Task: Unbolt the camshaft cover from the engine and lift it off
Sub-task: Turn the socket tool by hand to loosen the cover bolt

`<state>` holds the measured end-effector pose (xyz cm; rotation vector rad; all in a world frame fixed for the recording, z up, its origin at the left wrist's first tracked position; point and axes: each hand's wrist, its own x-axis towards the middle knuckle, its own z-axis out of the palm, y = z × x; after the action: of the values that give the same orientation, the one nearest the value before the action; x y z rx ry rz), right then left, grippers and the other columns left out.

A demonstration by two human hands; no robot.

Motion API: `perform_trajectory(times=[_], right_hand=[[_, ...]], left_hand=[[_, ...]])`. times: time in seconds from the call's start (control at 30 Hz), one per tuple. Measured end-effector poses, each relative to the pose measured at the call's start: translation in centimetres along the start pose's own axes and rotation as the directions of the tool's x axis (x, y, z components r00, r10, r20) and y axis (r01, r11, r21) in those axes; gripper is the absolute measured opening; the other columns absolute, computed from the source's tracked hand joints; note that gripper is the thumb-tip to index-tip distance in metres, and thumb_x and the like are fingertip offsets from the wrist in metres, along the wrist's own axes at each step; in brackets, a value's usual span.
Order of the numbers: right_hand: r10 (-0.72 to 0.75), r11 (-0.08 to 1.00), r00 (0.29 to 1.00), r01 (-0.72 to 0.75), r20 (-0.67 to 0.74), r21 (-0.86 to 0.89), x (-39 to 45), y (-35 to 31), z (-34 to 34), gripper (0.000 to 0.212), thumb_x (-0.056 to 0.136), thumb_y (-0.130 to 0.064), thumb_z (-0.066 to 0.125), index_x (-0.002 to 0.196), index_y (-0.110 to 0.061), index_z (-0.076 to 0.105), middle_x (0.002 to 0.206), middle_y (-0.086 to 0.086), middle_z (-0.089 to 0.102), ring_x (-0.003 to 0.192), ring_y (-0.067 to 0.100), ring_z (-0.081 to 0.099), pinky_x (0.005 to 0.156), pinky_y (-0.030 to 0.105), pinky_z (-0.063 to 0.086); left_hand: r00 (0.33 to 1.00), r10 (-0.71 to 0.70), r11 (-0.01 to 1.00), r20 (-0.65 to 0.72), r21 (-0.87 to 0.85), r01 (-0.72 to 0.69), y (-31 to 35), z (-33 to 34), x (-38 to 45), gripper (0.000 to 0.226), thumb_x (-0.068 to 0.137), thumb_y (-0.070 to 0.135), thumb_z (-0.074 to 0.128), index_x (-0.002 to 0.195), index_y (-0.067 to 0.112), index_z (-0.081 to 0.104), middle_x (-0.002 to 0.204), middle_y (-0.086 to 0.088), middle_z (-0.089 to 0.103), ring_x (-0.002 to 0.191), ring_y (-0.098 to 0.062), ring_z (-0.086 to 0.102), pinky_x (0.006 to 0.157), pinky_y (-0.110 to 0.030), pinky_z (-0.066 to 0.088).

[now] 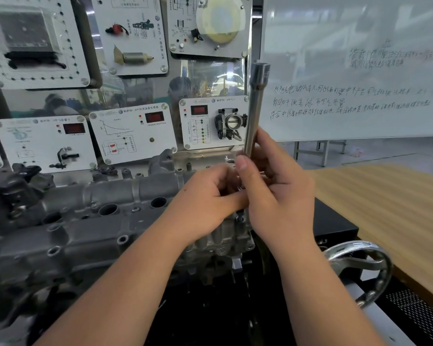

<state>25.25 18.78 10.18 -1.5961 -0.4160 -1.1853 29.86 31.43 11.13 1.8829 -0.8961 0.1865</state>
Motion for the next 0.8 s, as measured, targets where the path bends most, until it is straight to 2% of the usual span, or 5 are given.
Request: perform_trajectory(times=[0.13,0.37,0.57,0.7,0.8], right_hand=[[-0.033,0.999,0.998,0.032,0.055,0.009,-0.22,0.18,0.2,0.046,0.1,-0.021,0.053,0.146,-0.015,0.05,0.118,-0.008,0.071,0.109,0.002,0.067,0.092,0.027,0.056],[-0.032,0.999,0.997,0.032,0.072,-0.004,0.0,0.13,0.08,0.054,0.102,-0.027,0.05,0.151,-0.039,0.03,0.106,-0.013,0.072,0.097,0.006,0.068,0.081,0.013,0.05],[0.02,1.0,1.0,-0.02,-0.024,0.002,0.01,0.11,0.04,0.049,0.096,-0.029,0.063,0.145,-0.026,0.054,0.105,-0.009,0.073,0.097,0.013,0.07,0.087,0.039,0.058],[0.03,0.999,0.999,-0.03,-0.016,0.014,-0.09,0.13,-0.09,0.041,0.101,-0.024,0.054,0.141,-0.017,0.059,0.108,-0.014,0.074,0.099,0.003,0.07,0.083,0.019,0.055],[0.043,0.999,0.999,-0.043,0.033,0.004,0.06,-0.14,-0.3,0.044,0.103,-0.024,0.049,0.146,-0.024,0.051,0.11,-0.013,0.074,0.099,0.004,0.07,0.082,0.023,0.056]], left_hand=[[1.0,-0.022,0.995,0.019,-0.102,0.024,-0.28,-0.32,-0.18,0.043,0.081,0.06,0.061,0.103,0.025,0.074,0.103,-0.008,0.077,0.102,-0.034,0.072,0.095,-0.061,0.054],[1.0,-0.012,0.994,0.027,-0.105,0.015,-0.12,-0.33,-0.33,0.021,0.09,0.04,0.066,0.102,0.026,0.075,0.099,0.002,0.079,0.099,-0.021,0.075,0.094,-0.05,0.058],[1.0,-0.002,0.999,-0.003,-0.041,0.002,-0.24,-0.07,-0.02,0.016,0.09,0.037,0.071,0.099,0.024,0.071,0.093,0.0,0.078,0.09,-0.029,0.073,0.086,-0.056,0.058],[0.998,-0.038,0.993,0.042,-0.108,0.043,-0.18,-0.4,-0.34,0.033,0.093,0.05,0.06,0.11,0.025,0.074,0.102,0.001,0.078,0.102,-0.022,0.073,0.097,-0.054,0.055],[0.997,-0.033,0.994,0.077,-0.106,0.041,-0.08,-0.58,-0.47,0.031,0.097,0.041,0.058,0.114,0.022,0.075,0.107,-0.002,0.078,0.108,-0.026,0.072,0.102,-0.058,0.051]])
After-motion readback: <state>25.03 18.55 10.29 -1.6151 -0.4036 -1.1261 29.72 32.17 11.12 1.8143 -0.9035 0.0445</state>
